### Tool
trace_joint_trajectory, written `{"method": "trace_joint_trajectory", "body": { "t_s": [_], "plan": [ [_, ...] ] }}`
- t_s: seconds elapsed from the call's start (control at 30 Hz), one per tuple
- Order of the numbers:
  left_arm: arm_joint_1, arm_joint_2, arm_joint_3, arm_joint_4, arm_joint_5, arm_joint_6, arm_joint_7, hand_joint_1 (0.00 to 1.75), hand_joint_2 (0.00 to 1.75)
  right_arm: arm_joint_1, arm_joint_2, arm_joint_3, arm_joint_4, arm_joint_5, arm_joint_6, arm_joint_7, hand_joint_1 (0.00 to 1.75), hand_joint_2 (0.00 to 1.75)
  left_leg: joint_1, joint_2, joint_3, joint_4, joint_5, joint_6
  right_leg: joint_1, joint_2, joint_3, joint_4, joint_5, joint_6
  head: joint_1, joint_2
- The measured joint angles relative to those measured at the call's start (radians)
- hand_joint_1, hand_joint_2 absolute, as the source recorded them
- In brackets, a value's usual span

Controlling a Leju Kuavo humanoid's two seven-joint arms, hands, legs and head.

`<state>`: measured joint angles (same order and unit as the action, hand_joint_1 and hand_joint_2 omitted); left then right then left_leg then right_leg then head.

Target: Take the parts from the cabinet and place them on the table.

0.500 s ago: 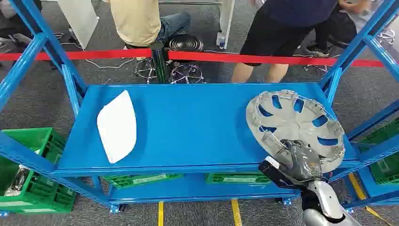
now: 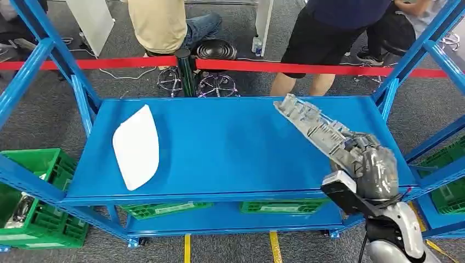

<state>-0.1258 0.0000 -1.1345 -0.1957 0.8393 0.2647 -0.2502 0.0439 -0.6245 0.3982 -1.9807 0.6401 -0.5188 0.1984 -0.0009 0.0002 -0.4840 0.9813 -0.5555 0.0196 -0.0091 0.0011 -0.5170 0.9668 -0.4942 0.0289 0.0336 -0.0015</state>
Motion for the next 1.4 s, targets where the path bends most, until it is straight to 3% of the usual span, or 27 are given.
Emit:
{"method": "trace_joint_trajectory", "body": {
  "t_s": [0.13, 0.23, 0.3, 0.4, 0.47, 0.57, 0.73, 1.0, 1.13, 1.4],
  "plan": [
    [-0.001, 0.0, 0.0, 0.0, 0.002, -0.003, 0.0, 0.0, 1.75, 0.015, 0.002, -0.035, -0.04, -0.005, -0.018, -0.008, 1.75, 1.75, 0.0, -0.001, 0.0, 0.0, 0.0, 0.0, 0.0, 0.0, 0.0, 0.0, 0.0, 0.0, 0.0, 0.0],
    [-0.001, -0.002, 0.0, 0.0, 0.011, 0.0, -0.003, 0.0, 1.75, 0.039, 0.01, -0.074, -0.055, -0.017, -0.088, -0.034, 1.75, 1.75, 0.0, -0.002, 0.0, 0.0, 0.0, 0.0, 0.0, -0.001, 0.0, 0.0, 0.0, 0.0, 0.0, 0.0],
    [0.0, -0.002, 0.0, 0.0, 0.017, -0.002, -0.011, 0.0, 1.75, 0.06, 0.03, -0.11, -0.072, -0.08, -0.149, -0.092, 1.75, 1.75, 0.0, -0.003, 0.0, 0.0, 0.0, 0.0, 0.0, -0.001, 0.0, 0.0, 0.0, 0.0, 0.0, 0.0],
    [0.0, -0.002, 0.0, 0.0, 0.018, 0.001, -0.018, 0.0, 1.75, 0.093, 0.096, -0.197, -0.11, -0.327, -0.168, -0.269, 1.75, 1.75, 0.0, -0.004, 0.0, 0.0, 0.0, 0.0, 0.0, -0.001, 0.0, 0.0, -0.001, 0.0, 0.0, 0.0],
    [0.0, -0.002, 0.0, 0.0, 0.018, 0.002, -0.019, 0.0, 1.75, 0.114, 0.127, -0.239, -0.127, -0.442, -0.168, -0.334, 1.75, 1.75, 0.0, -0.005, -0.001, 0.0, 0.0, 0.0, 0.0, -0.003, 0.0, 0.0, -0.001, 0.0, -0.001, 0.0],
    [0.001, -0.002, 0.0, 0.0, 0.022, 0.002, -0.019, 0.0, 1.75, 0.125, 0.17, -0.308, -0.153, -0.764, -0.153, -0.469, 1.75, 1.75, 0.0, -0.005, -0.001, 0.0, 0.0, 0.0, 0.0, -0.002, 0.0, 0.0, -0.001, 0.0, -0.001, 0.0],
    [0.003, -0.002, 0.0, 0.0, 0.026, 0.002, -0.019, 0.0, 1.75, 0.129, 0.218, -0.392, -0.16, -1.129, -0.023, -0.616, 1.75, 1.75, 0.0, -0.004, -0.001, 0.0, 0.0, 0.0, 0.0, -0.002, 0.0, 0.0, -0.001, 0.0, 0.0, 0.0],
    [0.003, -0.002, 0.0, 0.0, 0.026, 0.004, -0.019, 0.0, 1.75, 0.122, 0.274, -0.46, -0.15, -1.325, 0.116, -0.68, 1.75, 1.75, 0.0, -0.002, -0.001, 0.0, 0.0, 0.0, 0.0, -0.002, -0.001, 0.0, -0.001, 0.0, 0.0, 0.0],
    [0.003, -0.002, 0.0, 0.0, 0.025, 0.009, -0.035, 0.0, 1.75, 0.113, 0.293, -0.47, -0.135, -1.348, 0.163, -0.697, 1.75, 1.75, 0.0, -0.001, -0.001, -0.001, 0.0, 0.0, 0.0, -0.002, -0.001, 0.0, -0.001, 0.0, 0.0, 0.0],
    [0.003, -0.002, 0.0, 0.0, 0.017, 0.044, -0.066, 0.0, 1.75, 0.112, 0.315, -0.477, -0.126, -1.342, 0.175, -0.699, 1.75, 1.75, 0.0, 0.001, -0.001, -0.001, 0.0, 0.0, 0.0, -0.001, -0.001, 0.0, -0.001, 0.0, 0.0, 0.0]
  ]
}}
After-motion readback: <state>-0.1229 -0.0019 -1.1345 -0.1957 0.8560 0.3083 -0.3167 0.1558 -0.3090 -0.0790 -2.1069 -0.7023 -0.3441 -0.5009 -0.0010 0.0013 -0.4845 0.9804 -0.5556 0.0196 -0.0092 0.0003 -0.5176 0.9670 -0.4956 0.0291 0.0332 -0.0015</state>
